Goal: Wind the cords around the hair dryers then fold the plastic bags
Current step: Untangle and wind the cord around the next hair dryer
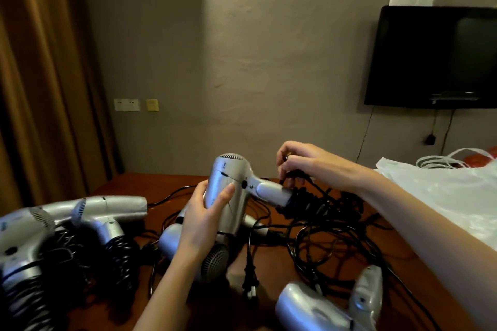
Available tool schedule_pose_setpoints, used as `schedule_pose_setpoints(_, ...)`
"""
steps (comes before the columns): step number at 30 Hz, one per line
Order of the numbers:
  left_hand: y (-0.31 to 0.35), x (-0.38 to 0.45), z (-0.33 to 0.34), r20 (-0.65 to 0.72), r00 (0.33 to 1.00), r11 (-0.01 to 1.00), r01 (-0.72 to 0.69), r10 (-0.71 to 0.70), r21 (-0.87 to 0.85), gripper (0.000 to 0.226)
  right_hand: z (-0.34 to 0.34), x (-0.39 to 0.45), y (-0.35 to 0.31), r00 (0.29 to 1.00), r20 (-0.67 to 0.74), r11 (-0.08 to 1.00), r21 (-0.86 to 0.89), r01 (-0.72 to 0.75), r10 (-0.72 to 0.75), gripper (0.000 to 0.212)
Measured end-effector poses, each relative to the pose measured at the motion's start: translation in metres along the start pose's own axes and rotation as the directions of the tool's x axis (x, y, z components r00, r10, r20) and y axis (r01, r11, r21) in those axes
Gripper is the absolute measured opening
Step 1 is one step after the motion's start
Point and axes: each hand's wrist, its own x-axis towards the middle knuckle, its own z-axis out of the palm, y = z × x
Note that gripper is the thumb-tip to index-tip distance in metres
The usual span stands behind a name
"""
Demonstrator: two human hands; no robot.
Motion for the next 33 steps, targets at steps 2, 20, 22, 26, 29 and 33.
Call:
schedule_pose_setpoints(2, 0.000, 0.000, 0.001, -0.008, 1.000, 1.000, 0.003, -0.003, 0.002, 0.064, -0.004, -0.002, -0.002, 0.999, 0.019, 1.000, -0.004, -0.025, 0.025, 0.012)
schedule_pose_setpoints(20, 0.005, -0.005, 0.005, -0.069, 0.997, 0.990, 0.031, -0.021, 0.138, 0.086, -0.017, 0.001, -0.009, 0.987, -0.141, 0.548, -0.834, -0.073, -0.083, 0.047)
schedule_pose_setpoints(22, 0.005, -0.005, 0.005, -0.090, 0.996, 0.990, 0.031, -0.018, 0.135, 0.085, -0.011, -0.002, -0.014, 0.957, -0.206, 0.600, -0.798, -0.043, -0.206, 0.035)
schedule_pose_setpoints(26, 0.005, -0.006, 0.005, -0.114, 0.993, 0.990, 0.024, -0.008, 0.142, 0.078, 0.015, -0.004, -0.013, 0.846, -0.308, 0.645, -0.762, 0.055, -0.436, 0.029)
schedule_pose_setpoints(29, 0.005, -0.006, 0.006, -0.145, 0.989, 0.991, 0.013, 0.006, 0.134, 0.077, 0.038, -0.010, 0.000, 0.815, -0.243, 0.614, -0.771, 0.168, -0.527, 0.032)
schedule_pose_setpoints(33, 0.003, -0.001, 0.002, -0.223, 0.972, 0.997, 0.079, -0.074, 0.015, 0.087, 0.068, -0.028, 0.016, 0.848, -0.163, 0.605, -0.767, 0.212, -0.504, 0.039)
